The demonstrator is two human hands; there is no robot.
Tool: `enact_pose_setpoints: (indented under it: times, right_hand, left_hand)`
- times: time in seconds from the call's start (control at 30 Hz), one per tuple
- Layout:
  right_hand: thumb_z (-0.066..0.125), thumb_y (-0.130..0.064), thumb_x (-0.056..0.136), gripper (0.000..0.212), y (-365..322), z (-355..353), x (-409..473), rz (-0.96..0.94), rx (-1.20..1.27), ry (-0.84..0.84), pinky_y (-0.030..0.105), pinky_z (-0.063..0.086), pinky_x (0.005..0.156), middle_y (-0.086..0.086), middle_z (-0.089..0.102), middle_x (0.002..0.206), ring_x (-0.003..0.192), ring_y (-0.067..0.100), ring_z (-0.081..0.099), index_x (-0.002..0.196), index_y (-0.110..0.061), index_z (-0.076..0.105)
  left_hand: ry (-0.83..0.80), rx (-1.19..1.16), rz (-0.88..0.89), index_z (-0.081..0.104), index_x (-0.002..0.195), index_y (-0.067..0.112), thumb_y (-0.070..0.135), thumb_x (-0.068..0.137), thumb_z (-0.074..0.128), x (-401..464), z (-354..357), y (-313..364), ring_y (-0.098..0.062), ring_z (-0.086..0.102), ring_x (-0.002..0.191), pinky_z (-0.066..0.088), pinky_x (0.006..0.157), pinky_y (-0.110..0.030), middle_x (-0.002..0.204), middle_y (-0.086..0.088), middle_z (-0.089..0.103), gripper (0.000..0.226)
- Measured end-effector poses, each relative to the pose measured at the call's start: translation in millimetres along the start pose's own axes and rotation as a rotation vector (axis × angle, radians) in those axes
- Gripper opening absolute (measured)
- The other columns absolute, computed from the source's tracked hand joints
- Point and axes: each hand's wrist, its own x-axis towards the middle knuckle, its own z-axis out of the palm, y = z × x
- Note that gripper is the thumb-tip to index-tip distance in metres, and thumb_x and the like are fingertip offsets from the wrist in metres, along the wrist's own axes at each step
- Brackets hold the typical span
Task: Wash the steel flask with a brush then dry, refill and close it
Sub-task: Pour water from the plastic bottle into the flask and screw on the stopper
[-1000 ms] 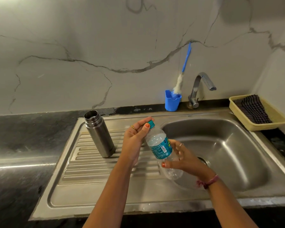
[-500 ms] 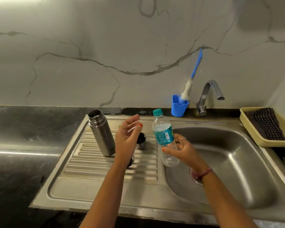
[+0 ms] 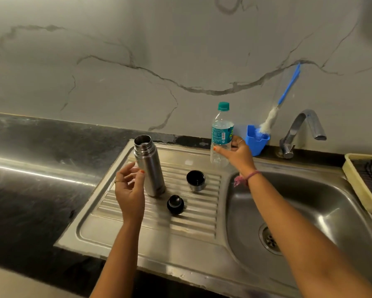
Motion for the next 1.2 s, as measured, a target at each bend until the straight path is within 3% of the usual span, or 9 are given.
enact_pose_setpoints:
  times: [0.13,0.3,0.43,0.53,0.73,0.87,1.0,1.07,1.2]
  right_hand:
    - [0.083,-0.032,0.071,0.059,3,21,29,0.021,-0.044,0.025,0.03,0.051,0.088,0.003,0.065,0.116,0.103,0.019,0.063,0.12,-0.015,0.055]
    - [0.082,-0.021,0.073,0.056,0,46,54,0.029,-0.096,0.063,0.02,0.044,0.081,0.008,0.063,0.121,0.109,0.02,0.06,0.122,-0.009,0.056]
    - [0.08,-0.021,0.075,0.058,4,59,74,0.061,-0.127,0.092,0.013,0.039,0.076,0.008,0.061,0.124,0.112,0.021,0.059,0.124,-0.006,0.054]
    - [0.082,-0.023,0.073,0.059,9,65,87,0.072,-0.143,0.106,0.018,0.042,0.08,0.01,0.062,0.124,0.113,0.022,0.06,0.122,-0.005,0.055]
    - [0.082,-0.022,0.073,0.059,25,76,112,0.11,-0.159,0.107,0.022,0.045,0.087,0.009,0.062,0.125,0.115,0.022,0.059,0.122,-0.007,0.054]
    - [0.082,-0.021,0.073,0.06,30,79,126,0.116,-0.164,0.12,0.026,0.046,0.092,0.009,0.061,0.127,0.116,0.022,0.058,0.123,-0.007,0.053]
    - [0.083,-0.023,0.072,0.062,38,83,135,0.12,-0.183,0.119,0.027,0.047,0.093,0.007,0.06,0.127,0.118,0.021,0.057,0.124,-0.009,0.052]
    - [0.082,-0.024,0.072,0.063,40,84,138,0.115,-0.186,0.126,0.024,0.045,0.09,0.007,0.059,0.128,0.118,0.021,0.056,0.125,-0.009,0.051]
    - [0.08,-0.024,0.075,0.062,41,87,140,0.097,-0.21,0.13,0.021,0.042,0.087,0.008,0.057,0.13,0.119,0.021,0.054,0.126,-0.008,0.05]
  left_hand:
    - [-0.022,0.124,-0.124,0.048,0.135,0.017,0.013,0.092,0.069,11,-3,-20,-0.019,0.056,0.115,0.049,0.096,-0.033,0.129,-0.007,0.056,0.048]
    - [-0.158,0.288,-0.232,0.034,0.148,0.019,0.02,0.085,0.078,28,-5,-48,-0.018,0.045,0.13,0.038,0.114,-0.039,0.146,-0.003,0.044,0.078]
    - [-0.244,0.313,-0.245,0.03,0.151,0.02,0.024,0.078,0.085,39,-2,-61,-0.018,0.043,0.134,0.034,0.108,-0.027,0.149,-0.002,0.041,0.091]
    - [-0.292,0.302,-0.245,0.032,0.146,0.025,0.046,0.062,0.084,42,2,-62,-0.013,0.044,0.128,0.035,0.098,-0.016,0.143,0.002,0.043,0.101]
    - [-0.311,0.308,-0.279,0.038,0.138,0.022,0.055,0.054,0.081,48,5,-70,-0.017,0.053,0.118,0.045,0.101,-0.033,0.128,-0.001,0.055,0.1]
    - [-0.309,0.304,-0.316,0.041,0.13,0.027,0.04,0.06,0.089,51,9,-74,-0.009,0.057,0.108,0.047,0.088,-0.025,0.119,0.003,0.059,0.086]
    - [-0.283,0.297,-0.318,0.043,0.13,0.014,0.01,0.073,0.087,51,15,-77,0.008,0.06,0.091,0.049,0.075,-0.012,0.108,0.006,0.059,0.072]
    - [-0.275,0.299,-0.318,0.042,0.127,0.013,0.005,0.074,0.085,50,17,-78,0.016,0.059,0.083,0.047,0.07,-0.005,0.105,0.007,0.058,0.069]
    - [-0.259,0.294,-0.325,0.042,0.124,0.013,0.003,0.073,0.084,50,18,-78,0.017,0.059,0.079,0.048,0.069,-0.004,0.104,0.007,0.059,0.067]
